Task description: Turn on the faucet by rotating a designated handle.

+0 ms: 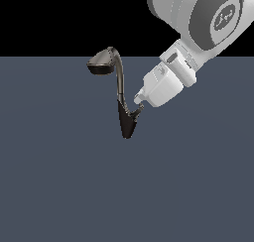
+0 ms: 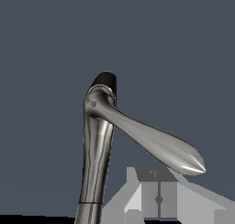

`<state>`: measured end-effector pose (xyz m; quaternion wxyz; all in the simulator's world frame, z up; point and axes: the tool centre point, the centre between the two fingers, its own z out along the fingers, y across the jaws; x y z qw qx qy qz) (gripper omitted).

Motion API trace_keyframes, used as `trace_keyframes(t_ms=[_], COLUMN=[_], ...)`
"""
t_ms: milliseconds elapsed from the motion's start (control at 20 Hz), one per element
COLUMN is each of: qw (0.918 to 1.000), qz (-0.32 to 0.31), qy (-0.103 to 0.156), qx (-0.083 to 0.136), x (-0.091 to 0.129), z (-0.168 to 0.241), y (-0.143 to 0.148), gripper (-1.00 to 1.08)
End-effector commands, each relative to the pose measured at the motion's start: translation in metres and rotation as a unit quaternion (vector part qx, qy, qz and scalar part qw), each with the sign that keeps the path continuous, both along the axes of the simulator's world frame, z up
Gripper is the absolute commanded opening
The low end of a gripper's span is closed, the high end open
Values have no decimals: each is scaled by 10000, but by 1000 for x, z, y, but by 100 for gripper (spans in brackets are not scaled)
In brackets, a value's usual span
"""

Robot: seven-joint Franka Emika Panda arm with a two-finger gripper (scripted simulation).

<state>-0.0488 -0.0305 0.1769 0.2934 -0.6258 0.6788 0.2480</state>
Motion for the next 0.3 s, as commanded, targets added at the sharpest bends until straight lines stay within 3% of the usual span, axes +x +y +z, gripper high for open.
trace_keyframes(t_ms=[0,250], qw=[9999,9999], qz=[-68,-76], qy=[102,145], qx=[-7,1], x=[-12,-25], z=[-19,-37], y=[-15,-31], gripper=[-100,-100])
